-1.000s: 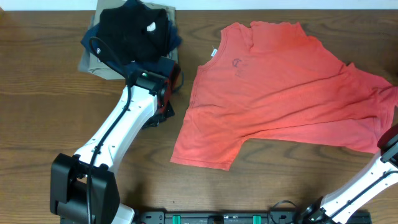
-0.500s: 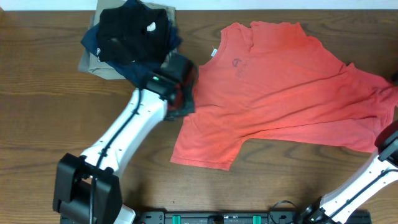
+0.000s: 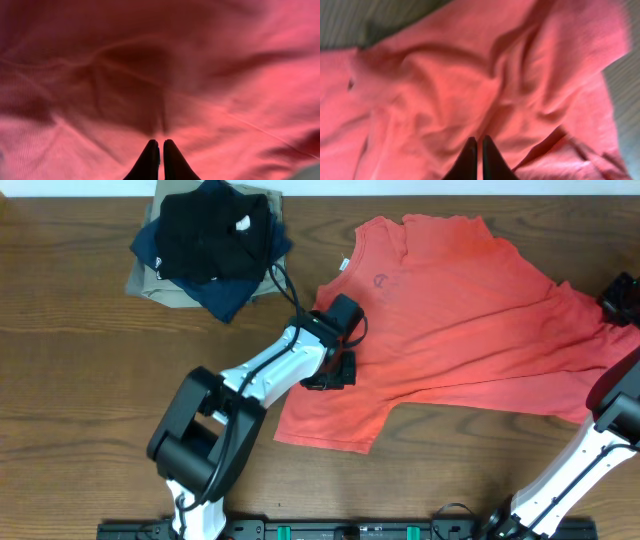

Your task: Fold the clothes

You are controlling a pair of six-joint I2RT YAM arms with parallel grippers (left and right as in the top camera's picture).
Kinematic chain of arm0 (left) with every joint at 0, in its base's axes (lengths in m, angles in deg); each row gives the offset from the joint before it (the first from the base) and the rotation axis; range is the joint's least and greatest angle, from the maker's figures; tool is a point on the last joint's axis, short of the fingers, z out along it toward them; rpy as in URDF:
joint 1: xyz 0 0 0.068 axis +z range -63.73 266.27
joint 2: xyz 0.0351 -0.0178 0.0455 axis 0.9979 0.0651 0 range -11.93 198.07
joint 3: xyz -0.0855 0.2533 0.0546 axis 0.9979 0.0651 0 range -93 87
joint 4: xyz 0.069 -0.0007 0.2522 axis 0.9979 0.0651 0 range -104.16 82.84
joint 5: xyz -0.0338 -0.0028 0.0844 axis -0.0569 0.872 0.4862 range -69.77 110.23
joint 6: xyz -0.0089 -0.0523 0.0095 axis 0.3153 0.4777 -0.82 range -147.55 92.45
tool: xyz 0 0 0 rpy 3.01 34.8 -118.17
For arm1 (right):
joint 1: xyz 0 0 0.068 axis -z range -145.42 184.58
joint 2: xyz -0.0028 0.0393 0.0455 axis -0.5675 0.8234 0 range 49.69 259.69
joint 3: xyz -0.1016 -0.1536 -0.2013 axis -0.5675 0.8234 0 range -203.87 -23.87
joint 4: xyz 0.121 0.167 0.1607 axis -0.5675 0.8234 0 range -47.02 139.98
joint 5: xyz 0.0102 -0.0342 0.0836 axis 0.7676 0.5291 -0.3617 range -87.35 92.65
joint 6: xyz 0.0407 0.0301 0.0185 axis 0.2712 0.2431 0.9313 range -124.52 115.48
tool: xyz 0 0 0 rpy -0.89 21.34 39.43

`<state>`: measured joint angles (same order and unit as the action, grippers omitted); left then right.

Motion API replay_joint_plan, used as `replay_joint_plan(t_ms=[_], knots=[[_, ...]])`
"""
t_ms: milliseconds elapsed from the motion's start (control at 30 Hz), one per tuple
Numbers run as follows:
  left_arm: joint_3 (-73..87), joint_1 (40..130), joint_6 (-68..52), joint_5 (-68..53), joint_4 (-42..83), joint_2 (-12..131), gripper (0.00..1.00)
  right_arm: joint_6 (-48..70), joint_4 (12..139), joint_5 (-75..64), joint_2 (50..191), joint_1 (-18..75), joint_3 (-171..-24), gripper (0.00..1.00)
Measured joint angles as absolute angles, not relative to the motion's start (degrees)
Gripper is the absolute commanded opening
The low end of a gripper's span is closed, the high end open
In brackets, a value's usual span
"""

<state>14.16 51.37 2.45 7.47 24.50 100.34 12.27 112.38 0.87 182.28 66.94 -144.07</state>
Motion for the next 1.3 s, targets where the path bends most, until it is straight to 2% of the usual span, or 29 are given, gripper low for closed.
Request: replay_joint_plan(t_ms=[167,500,733,1100,1200,1300], knots=[[14.0,53.1,2.6,6.3,24.8,102.1,0.06,13.2,115.9,-4.9,182.3,65.8,-144.1,0.01],[13.2,59.2,4.1,5.3,34.8,102.8,0.06,13.3,123.4,-11.1,182.3,64.8,-144.1,0.01],[13.3,65.6,5.5,10.2,42.6,103.5,0.07,13.2,127.6,-10.8,182.3,64.9,-144.1,0.01],[15.0,67.4,12.5,23.5,51.6,99.5,0.06,12.3,127.7,-10.1,182.3,64.8,-144.1,0.01],[15.3,67.4,12.9,24.6,51.2,93.5,0.06,11.5,125.7,-9.7,182.3,64.2,-144.1,0.10],[15.3,67.4,11.9,25.2,50.0,86.5,0.06,10.7,121.8,-9.3,182.3,62.4,-144.0,0.29]])
